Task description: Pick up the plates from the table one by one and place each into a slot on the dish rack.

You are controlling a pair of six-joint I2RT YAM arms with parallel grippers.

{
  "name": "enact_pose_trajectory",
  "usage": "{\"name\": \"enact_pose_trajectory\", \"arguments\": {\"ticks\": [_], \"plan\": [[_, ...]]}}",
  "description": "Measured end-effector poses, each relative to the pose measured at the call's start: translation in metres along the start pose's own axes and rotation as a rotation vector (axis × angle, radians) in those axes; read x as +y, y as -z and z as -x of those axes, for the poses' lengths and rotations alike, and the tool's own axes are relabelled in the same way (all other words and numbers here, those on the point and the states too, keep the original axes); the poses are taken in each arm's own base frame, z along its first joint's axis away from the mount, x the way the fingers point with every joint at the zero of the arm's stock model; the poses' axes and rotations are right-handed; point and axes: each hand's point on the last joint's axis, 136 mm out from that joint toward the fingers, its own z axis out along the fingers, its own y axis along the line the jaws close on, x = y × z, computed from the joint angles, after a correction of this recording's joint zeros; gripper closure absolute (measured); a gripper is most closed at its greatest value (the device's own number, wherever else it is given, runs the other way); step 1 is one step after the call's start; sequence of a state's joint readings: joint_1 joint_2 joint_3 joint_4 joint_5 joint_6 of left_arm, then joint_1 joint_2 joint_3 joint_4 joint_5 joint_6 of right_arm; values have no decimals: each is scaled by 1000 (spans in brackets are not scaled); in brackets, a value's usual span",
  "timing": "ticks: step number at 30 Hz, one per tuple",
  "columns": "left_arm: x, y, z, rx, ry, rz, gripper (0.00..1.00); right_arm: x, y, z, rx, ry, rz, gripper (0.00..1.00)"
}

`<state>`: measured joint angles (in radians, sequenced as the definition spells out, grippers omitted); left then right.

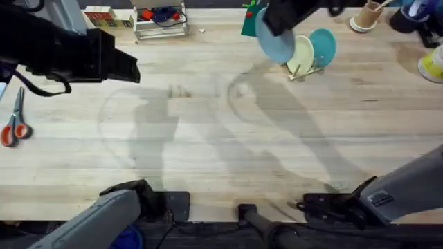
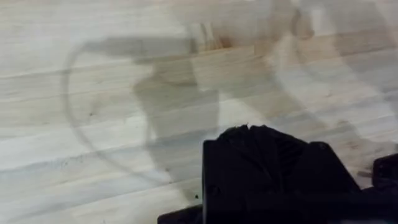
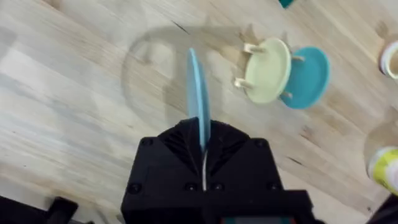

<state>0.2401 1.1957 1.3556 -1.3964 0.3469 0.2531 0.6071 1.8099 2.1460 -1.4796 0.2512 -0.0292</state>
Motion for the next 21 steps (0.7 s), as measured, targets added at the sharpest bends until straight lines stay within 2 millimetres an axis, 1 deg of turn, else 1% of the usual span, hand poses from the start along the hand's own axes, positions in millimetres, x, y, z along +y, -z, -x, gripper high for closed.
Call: {"name": "enact_pose_trajectory", "arguments": {"ticks": [4, 7, 10, 14, 17, 18, 20, 21], "plan": [[-1, 2, -5, 31, -19, 37, 962, -19, 15, -14, 4, -26, -26, 968], [-2, 11, 0, 21, -47, 78, 958, -36, 25, -26, 5, -58, -45, 968], [-3, 17, 3, 14, -64, 104, 955, -51, 34, -33, -7, -94, -61, 968], [0, 18, 3, 16, -63, 123, 951, -71, 45, -41, -30, -130, -85, 969], [1, 18, 2, 19, -62, 130, 923, -82, 52, -50, -32, -144, -100, 969], [1, 18, 2, 19, -62, 130, 911, -84, 53, -53, -27, -143, -103, 968], [1, 18, 2, 19, -60, 130, 853, -88, 55, -58, -18, -138, -107, 969], [1, 18, 2, 19, -62, 131, 757, -90, 55, -60, -14, -135, -109, 969]]}}
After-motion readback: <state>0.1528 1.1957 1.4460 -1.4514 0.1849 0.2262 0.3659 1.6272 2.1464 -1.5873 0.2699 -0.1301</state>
